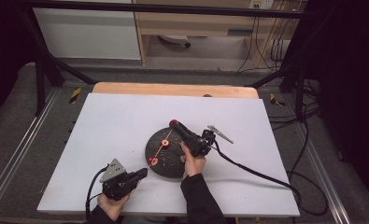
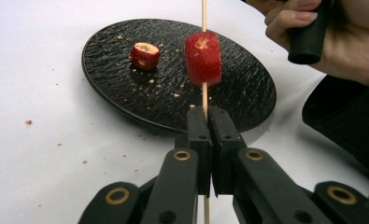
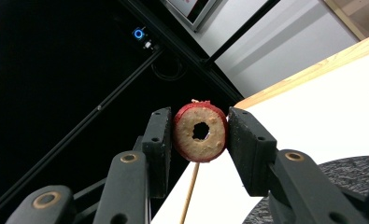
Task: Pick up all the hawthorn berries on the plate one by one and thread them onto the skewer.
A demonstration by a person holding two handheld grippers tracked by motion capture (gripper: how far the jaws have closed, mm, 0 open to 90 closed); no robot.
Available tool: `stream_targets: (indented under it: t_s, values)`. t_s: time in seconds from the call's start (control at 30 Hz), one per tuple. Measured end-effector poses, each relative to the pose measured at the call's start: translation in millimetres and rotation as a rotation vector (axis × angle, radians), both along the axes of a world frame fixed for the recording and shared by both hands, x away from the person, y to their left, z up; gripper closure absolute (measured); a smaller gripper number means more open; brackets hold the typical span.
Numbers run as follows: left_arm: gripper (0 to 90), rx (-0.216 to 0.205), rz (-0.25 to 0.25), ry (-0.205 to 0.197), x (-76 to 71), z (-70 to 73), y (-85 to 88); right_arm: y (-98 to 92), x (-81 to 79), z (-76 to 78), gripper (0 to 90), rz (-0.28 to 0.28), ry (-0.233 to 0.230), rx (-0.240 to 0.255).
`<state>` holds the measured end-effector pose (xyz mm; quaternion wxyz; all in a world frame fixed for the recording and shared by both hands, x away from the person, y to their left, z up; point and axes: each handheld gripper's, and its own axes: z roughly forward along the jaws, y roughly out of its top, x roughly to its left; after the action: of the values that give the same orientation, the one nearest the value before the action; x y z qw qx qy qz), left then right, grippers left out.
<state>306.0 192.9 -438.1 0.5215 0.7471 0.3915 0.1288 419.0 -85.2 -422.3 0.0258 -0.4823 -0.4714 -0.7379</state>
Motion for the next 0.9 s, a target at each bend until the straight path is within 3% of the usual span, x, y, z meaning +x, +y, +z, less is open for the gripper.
stream_targets:
  t_s: [0.27,0.33,0.47,0.63,0.73,0.9]
  values:
    - [88.1,-0.014,0.026,0.013,-4.5,0.4,-11.3,1.1,-0.6,-2.6,61.5,-0.001,0.002,0.012]
    - [88.2,0.001,0.039,0.014,-5.9,1.4,-14.7,1.2,-1.0,-2.7,61.5,0.0,0.001,0.012]
    - [88.2,-0.023,0.05,0.039,-5.2,5.7,-15.0,1.4,-2.5,-2.6,61.7,0.003,-0.007,-0.001]
    - [88.5,-0.019,0.06,0.018,-5.8,12.1,-13.4,0.9,-4.0,-1.1,61.8,0.003,-0.008,0.005]
    - [88.7,0.026,0.063,-0.01,-6.6,15.0,-18.1,-0.7,-4.2,1.3,61.9,0.005,-0.009,0.006]
    - [88.7,0.034,0.069,-0.022,-6.6,17.7,-19.7,-3.0,-1.2,4.1,62.0,0.015,0.002,0.008]
